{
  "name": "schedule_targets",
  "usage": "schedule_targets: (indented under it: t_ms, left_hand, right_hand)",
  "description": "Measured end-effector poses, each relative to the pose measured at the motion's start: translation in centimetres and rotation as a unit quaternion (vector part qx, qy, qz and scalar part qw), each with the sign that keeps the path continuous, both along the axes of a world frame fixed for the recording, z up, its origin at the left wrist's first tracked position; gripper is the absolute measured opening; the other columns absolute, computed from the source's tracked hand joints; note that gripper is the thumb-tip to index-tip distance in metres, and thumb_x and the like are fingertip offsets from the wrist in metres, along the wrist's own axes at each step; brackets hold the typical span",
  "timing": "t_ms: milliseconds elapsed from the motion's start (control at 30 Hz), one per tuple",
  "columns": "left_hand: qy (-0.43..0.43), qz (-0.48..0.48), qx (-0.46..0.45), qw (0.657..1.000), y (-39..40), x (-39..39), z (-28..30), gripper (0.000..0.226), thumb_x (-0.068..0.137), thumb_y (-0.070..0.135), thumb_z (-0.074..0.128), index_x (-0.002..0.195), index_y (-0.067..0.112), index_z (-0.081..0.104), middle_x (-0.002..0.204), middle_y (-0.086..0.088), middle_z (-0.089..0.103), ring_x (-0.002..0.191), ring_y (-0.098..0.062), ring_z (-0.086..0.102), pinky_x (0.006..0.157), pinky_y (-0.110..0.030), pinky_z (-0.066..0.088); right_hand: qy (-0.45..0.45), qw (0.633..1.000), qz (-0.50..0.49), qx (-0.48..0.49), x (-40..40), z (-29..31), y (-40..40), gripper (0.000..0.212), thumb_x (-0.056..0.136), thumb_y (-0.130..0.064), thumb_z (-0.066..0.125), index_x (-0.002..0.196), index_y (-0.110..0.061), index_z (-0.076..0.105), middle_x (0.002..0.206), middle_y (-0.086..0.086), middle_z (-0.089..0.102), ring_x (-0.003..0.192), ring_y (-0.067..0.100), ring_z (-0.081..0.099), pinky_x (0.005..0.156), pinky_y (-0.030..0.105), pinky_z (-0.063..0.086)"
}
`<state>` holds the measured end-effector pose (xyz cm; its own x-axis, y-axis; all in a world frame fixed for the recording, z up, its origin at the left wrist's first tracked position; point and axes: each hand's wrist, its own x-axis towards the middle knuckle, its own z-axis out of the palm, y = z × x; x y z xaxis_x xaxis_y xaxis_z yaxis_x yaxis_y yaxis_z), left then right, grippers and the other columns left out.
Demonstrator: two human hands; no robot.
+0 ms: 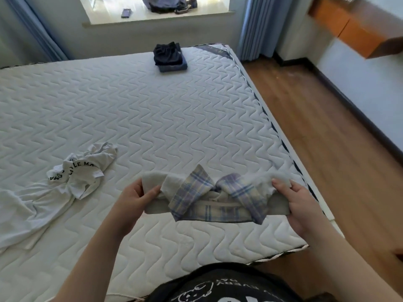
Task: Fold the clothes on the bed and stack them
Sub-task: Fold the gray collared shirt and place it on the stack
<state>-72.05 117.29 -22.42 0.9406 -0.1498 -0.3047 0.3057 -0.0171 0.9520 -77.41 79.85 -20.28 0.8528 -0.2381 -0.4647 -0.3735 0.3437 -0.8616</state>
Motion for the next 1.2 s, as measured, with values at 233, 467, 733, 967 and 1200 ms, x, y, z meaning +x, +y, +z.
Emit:
schedule_targets:
  t_ms: [233, 467, 733, 967, 1200]
  left_hand:
    - [-0.027, -0.086, 0.0, 0.996, -2.1, 2.2, 0.5, 0.035, 0.071, 0.049, 0.075, 0.103, 0.034, 0.072, 0.104, -0.004, 0.074, 0.097, -0.022, 0.071, 0.076, -0.031, 0.058]
    - [-0.022, -0.114, -0.01, 0.993, -5.8, 4.2, 0.7, 0.015, 0.084, 0.02, 0.072, 0.099, 0.021, 0.074, 0.096, -0.011, 0.075, 0.09, -0.03, 0.07, 0.079, -0.046, 0.056]
    - [-0.007, -0.239, -0.018, 0.971, -15.1, 4.3, 1.9, 0.023, 0.075, 0.031, 0.072, 0.096, 0.022, 0.076, 0.096, -0.012, 0.075, 0.087, -0.026, 0.071, 0.073, -0.036, 0.059]
    - [-0.028, -0.324, 0.013, 0.946, -27.6, 3.0, 2.9, 0.013, 0.085, 0.022, 0.069, 0.096, 0.026, 0.076, 0.096, -0.009, 0.075, 0.086, -0.026, 0.071, 0.074, -0.038, 0.059]
    - [-0.069, -0.39, 0.028, 0.918, -37.1, 0.2, 4.2, 0.016, 0.091, 0.017, 0.065, 0.095, 0.029, 0.075, 0.091, -0.004, 0.075, 0.08, -0.017, 0.072, 0.06, -0.021, 0.055]
  right_hand:
    - [-0.006, 0.994, -0.109, 0.003, -4.3, 0.2, 0.9, 0.017, 0.082, -0.021, 0.068, 0.096, -0.013, 0.075, 0.095, 0.008, 0.076, 0.079, 0.018, 0.073, 0.062, 0.028, 0.059]
    - [-0.022, 0.974, -0.226, -0.023, -8.4, 0.6, 0.9, 0.013, 0.09, -0.012, 0.064, 0.089, -0.014, 0.077, 0.087, 0.005, 0.076, 0.071, 0.016, 0.072, 0.057, 0.025, 0.056]
    - [-0.013, 0.936, -0.35, -0.041, -14.2, 1.0, -3.6, 0.009, 0.088, -0.015, 0.069, 0.093, -0.014, 0.076, 0.087, 0.007, 0.076, 0.072, 0.017, 0.073, 0.055, 0.025, 0.055]
    - [-0.013, 0.912, -0.408, -0.047, -19.8, 0.7, -11.0, 0.011, 0.087, -0.02, 0.069, 0.087, -0.026, 0.079, 0.087, 0.003, 0.076, 0.076, 0.017, 0.072, 0.059, 0.027, 0.057]
    - [-0.045, 0.906, -0.42, -0.042, -24.3, 1.4, -18.0, 0.01, 0.089, -0.02, 0.067, 0.091, -0.021, 0.077, 0.087, 0.004, 0.074, 0.076, 0.018, 0.072, 0.058, 0.027, 0.055]
